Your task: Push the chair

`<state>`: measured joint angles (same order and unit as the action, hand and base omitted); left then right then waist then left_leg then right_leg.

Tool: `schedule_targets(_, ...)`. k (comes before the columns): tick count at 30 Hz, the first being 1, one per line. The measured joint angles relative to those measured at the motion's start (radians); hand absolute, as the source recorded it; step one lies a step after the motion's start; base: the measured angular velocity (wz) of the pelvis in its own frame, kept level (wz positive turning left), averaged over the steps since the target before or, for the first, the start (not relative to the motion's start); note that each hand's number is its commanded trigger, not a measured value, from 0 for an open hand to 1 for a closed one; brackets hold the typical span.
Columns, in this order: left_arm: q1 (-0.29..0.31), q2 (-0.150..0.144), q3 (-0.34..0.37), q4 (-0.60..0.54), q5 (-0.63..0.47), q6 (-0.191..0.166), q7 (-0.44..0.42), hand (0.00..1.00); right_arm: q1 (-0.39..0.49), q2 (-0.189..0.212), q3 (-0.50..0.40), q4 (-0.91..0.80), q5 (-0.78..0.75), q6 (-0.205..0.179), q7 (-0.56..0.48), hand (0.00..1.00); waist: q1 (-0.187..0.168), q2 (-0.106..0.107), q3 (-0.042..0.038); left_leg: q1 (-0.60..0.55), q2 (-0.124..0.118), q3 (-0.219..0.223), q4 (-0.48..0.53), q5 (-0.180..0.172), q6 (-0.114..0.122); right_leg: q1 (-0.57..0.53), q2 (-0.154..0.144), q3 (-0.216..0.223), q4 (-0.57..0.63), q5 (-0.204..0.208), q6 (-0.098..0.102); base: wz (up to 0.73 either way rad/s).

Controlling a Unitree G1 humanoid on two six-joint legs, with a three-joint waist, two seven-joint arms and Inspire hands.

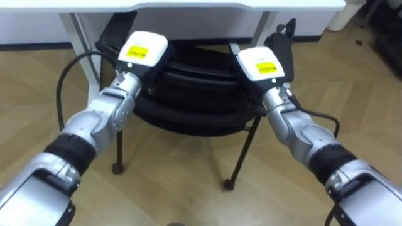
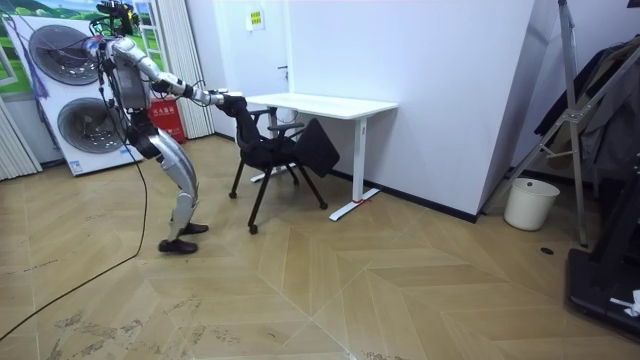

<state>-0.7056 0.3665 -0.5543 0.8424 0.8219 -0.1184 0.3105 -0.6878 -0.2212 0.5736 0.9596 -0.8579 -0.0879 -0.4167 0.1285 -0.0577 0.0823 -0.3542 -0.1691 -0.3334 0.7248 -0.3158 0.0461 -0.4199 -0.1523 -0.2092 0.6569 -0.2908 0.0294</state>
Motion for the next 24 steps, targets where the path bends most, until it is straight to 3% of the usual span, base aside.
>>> schedule_targets(1,0.009,-0.002,0.001,0.006,-0.007,-0.001,0.007,1.00,0.000,0.000,0.007,0.000,-0.004,-0.001,0.000,1.00,-0.004,0.000,0.0002,0.008,0.006,-0.004,0.004,-0.016,-0.015,0.003,-0.004,0.018,-0.053,0.064,0.007,0.37)
schedule_targets(2,0.015,-0.001,0.008,0.009,-0.012,-0.004,0.014,1.00,-0.003,-0.006,0.013,-0.004,-0.006,-0.002,0.000,1.00,0.001,-0.002,-0.0069,0.007,0.026,0.008,0.014,-0.031,-0.038,0.010,0.005,0.006,-0.046,0.085,-0.013,0.31)
schedule_targets(3,0.013,-0.006,0.011,0.009,-0.014,-0.004,0.014,1.00,-0.006,-0.015,0.018,-0.011,-0.006,-0.002,0.001,1.00,0.005,0.001,-0.0084,0.002,0.042,0.022,0.018,-0.037,-0.051,0.009,0.007,-0.006,-0.041,0.091,-0.024,0.18)
schedule_targets(4,0.011,-0.014,0.016,0.012,-0.016,-0.003,0.020,1.00,-0.021,-0.027,0.029,-0.012,-0.002,-0.002,0.009,1.00,0.012,0.005,-0.0064,-0.002,0.086,0.068,0.013,-0.045,-0.067,0.011,0.005,-0.035,-0.032,0.104,-0.046,0.16)
schedule_targets(6,0.011,-0.038,0.021,0.024,-0.017,0.007,0.033,1.00,-0.032,-0.045,0.037,-0.009,0.000,-0.006,0.023,1.00,0.013,0.018,-0.0026,0.011,0.157,0.120,-0.022,-0.040,-0.098,0.034,0.010,-0.080,-0.035,0.095,-0.070,0.27)
schedule_targets(9,0.013,-0.046,0.029,0.025,-0.017,0.009,0.046,1.00,-0.037,-0.056,0.040,-0.023,-0.004,-0.007,0.028,1.00,0.014,0.012,-0.0006,0.033,0.181,0.133,-0.082,-0.019,-0.127,0.039,0.013,-0.095,-0.035,0.075,-0.091,0.14)
schedule_targets(12,0.009,-0.050,0.032,0.026,-0.017,0.009,0.053,1.00,-0.042,-0.059,0.040,-0.029,-0.005,-0.005,0.031,1.00,0.013,0.008,0.0022,0.040,0.198,0.136,-0.103,-0.002,-0.141,0.046,0.011,-0.121,-0.031,0.061,-0.106,0.15)
schedule_targets(13,0.002,-0.050,0.031,0.031,-0.017,0.009,0.053,1.00,-0.049,-0.056,0.039,-0.023,-0.005,-0.005,0.035,1.00,0.011,0.002,0.0092,0.049,0.206,0.141,-0.110,0.002,-0.146,0.055,0.012,-0.130,-0.027,0.052,-0.112,0.18)
schedule_targets(14,-0.002,-0.047,0.030,0.033,-0.017,0.009,0.053,1.00,-0.053,-0.053,0.038,-0.020,-0.005,-0.005,0.040,1.00,0.010,-0.001,0.0111,0.051,0.211,0.142,-0.113,0.004,-0.150,0.058,0.011,-0.138,-0.020,0.039,-0.116,0.19)
schedule_targets(18,-0.008,-0.046,0.043,0.031,-0.016,0.010,0.054,1.00,-0.070,-0.054,0.034,-0.022,-0.010,-0.008,0.054,1.00,0.003,-0.007,0.0135,0.052,0.213,0.128,-0.142,0.013,-0.168,0.049,0.010,-0.151,-0.016,0.025,-0.128,0.12)
schedule_targets(19,-0.008,-0.046,0.044,0.028,-0.015,0.010,0.054,1.00,-0.071,-0.056,0.032,-0.026,-0.012,-0.009,0.057,1.00,0.002,-0.008,0.0108,0.054,0.214,0.128,-0.134,0.014,-0.169,0.043,0.007,-0.157,-0.014,0.022,-0.132,0.00)
schedule_targets(20,-0.005,-0.047,0.051,0.025,-0.013,0.011,0.055,1.00,-0.078,-0.059,0.029,-0.027,-0.017,-0.014,0.068,1.00,0.000,-0.008,0.0114,0.049,0.228,0.143,-0.063,0.006,-0.156,0.035,-0.006,-0.176,-0.006,0.016,-0.143,-0.19)
schedule_targets(21,0.005,-0.047,0.054,0.026,-0.008,0.010,0.058,1.00,-0.078,-0.055,0.030,-0.026,-0.018,-0.015,0.085,1.00,0.010,-0.005,0.0104,0.062,0.257,0.193,0.014,-0.014,-0.131,0.055,-0.007,-0.190,-0.004,0.010,-0.144,-0.17)
schedule_targets(23,0.009,-0.047,0.056,0.026,0.003,0.007,0.059,1.00,-0.071,-0.056,0.027,-0.024,-0.018,-0.024,0.095,1.00,-0.005,0.001,0.0124,0.086,0.292,0.229,0.032,-0.032,-0.131,0.089,-0.015,-0.229,0.005,-0.005,-0.140,0.28)
schedule_targets(24,0.009,-0.052,0.056,0.028,0.007,0.007,0.058,1.00,-0.065,-0.055,0.021,-0.024,-0.018,-0.026,0.099,1.00,-0.012,-0.001,0.0119,0.088,0.296,0.241,0.034,-0.036,-0.131,0.092,-0.019,-0.237,0.014,-0.014,-0.138,0.49)
